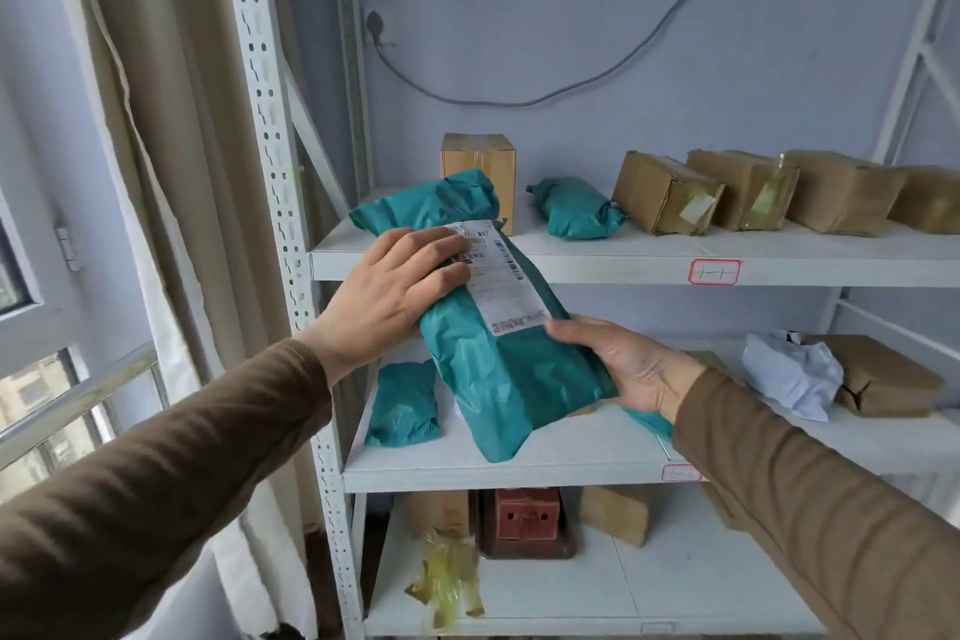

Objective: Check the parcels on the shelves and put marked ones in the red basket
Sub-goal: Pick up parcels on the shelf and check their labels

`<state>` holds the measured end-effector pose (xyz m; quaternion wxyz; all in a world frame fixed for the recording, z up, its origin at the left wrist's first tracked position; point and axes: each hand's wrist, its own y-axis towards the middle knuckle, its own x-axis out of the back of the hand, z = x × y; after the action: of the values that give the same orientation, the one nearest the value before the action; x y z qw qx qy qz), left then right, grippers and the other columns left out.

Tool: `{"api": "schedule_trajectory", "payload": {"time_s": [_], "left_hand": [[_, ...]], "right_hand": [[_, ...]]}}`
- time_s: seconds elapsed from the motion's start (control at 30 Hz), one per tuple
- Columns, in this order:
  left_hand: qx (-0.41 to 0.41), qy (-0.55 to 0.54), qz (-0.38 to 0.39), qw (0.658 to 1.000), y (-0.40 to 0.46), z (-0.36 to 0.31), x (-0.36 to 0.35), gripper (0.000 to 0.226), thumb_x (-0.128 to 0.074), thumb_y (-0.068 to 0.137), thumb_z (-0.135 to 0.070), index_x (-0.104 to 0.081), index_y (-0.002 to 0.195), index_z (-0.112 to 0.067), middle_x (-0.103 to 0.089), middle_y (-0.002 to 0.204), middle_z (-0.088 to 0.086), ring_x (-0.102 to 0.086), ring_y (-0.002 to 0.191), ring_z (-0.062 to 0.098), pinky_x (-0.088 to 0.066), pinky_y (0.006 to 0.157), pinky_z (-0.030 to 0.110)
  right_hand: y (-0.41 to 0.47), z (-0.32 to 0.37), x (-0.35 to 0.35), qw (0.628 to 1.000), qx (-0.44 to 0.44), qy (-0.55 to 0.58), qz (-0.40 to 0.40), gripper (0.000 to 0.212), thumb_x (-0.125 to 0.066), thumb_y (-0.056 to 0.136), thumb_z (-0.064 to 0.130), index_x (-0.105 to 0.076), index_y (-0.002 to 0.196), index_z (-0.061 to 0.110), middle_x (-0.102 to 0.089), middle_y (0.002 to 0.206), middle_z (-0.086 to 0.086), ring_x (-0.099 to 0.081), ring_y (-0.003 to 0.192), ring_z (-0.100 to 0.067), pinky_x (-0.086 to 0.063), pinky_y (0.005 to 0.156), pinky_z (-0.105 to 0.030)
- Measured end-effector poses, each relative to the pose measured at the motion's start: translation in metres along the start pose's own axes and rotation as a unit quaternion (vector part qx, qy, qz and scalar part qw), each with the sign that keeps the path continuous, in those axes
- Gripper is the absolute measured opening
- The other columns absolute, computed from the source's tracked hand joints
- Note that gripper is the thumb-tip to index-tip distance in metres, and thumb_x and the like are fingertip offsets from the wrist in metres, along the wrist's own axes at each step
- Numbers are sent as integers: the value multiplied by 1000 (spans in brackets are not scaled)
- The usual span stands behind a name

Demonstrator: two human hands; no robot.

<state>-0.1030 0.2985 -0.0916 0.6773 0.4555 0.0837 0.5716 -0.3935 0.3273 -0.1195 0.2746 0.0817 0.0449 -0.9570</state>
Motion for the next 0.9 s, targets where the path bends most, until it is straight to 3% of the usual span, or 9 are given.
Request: {"api": "schedule_trajectory", "payload": {"time_s": [0.17, 0.23, 0.27, 0.33, 0.37, 0.47, 0.67, 0.8, 0.9], "left_hand": [[293, -92, -31, 951, -18, -1, -16, 91, -80, 84, -8, -27, 158, -15, -20, 170, 11, -15, 159, 29, -16, 128, 57], [493, -285, -73, 819, -21, -6, -16, 95, -71, 91, -2, -14, 162, -28, -14, 172, 4, -17, 158, 24, -23, 127, 54], [563, -418, -94, 707, -19, -11, -13, 88, -65, 97, -6, -13, 161, -34, -23, 169, 7, -30, 154, 25, -33, 122, 52], [634, -592, -89, 491, -20, -16, -12, 57, -53, 107, -31, -25, 156, -36, -49, 155, 13, -55, 135, 31, -48, 109, 50], [642, -627, -57, 438, -22, -17, -12, 51, -47, 106, -48, -37, 152, -30, -59, 147, 12, -62, 128, 32, -49, 107, 51], [647, -643, -1, 411, -31, -15, -17, 72, -57, 88, -71, -49, 145, -28, -69, 135, 3, -69, 120, 26, -53, 101, 50], [698, -572, -66, 425, -35, 34, -40, 65, -82, 86, -22, -47, 140, -23, -73, 125, 5, -75, 105, 24, -58, 84, 41], [717, -535, -85, 438, -27, 82, -58, 56, -78, 90, -15, -49, 137, -20, -69, 125, 5, -73, 93, 17, -58, 59, 26], [731, -509, -68, 449, -24, 124, -85, 56, -78, 90, -15, -50, 138, -17, -68, 126, 7, -71, 95, 17, -60, 61, 28]], "right_hand": [[23, 2, -17, 996, 60, 5, -66, 46, -77, 80, 8, -66, 125, 12, -74, 122, -16, -73, 106, -34, -61, 91, -49], [36, 2, -21, 993, 79, 9, -88, 44, -76, 83, 6, -65, 125, 12, -75, 121, -15, -73, 108, -34, -61, 91, -48], [42, 3, -23, 992, 86, 13, -94, 44, -75, 85, 6, -64, 127, 11, -75, 121, -14, -72, 111, -34, -61, 92, -48], [59, 5, -28, 990, 97, 19, -102, 45, -74, 88, 6, -63, 131, 11, -75, 123, -14, -71, 114, -34, -60, 94, -48], [71, 6, -30, 989, 102, 20, -106, 44, -74, 89, 7, -62, 132, 11, -74, 123, -13, -71, 115, -34, -59, 95, -48], [110, 12, -38, 987, 108, 22, -119, 46, -76, 89, 9, -61, 132, 11, -74, 123, -13, -71, 114, -35, -56, 99, -54], [188, 29, -59, 989, 76, 46, -122, 33, -75, 91, 10, -65, 123, 6, -78, 108, -12, -76, 90, -26, -64, 76, -39], [232, 48, -63, 990, 65, 56, -108, 21, -68, 96, 9, -68, 116, 11, -76, 104, -8, -73, 85, -20, -59, 77, -32], [265, 60, -63, 990, 50, 45, -122, 11, -66, 96, 12, -66, 104, 19, -73, 97, -3, -67, 82, -16, -53, 69, -29]]}}
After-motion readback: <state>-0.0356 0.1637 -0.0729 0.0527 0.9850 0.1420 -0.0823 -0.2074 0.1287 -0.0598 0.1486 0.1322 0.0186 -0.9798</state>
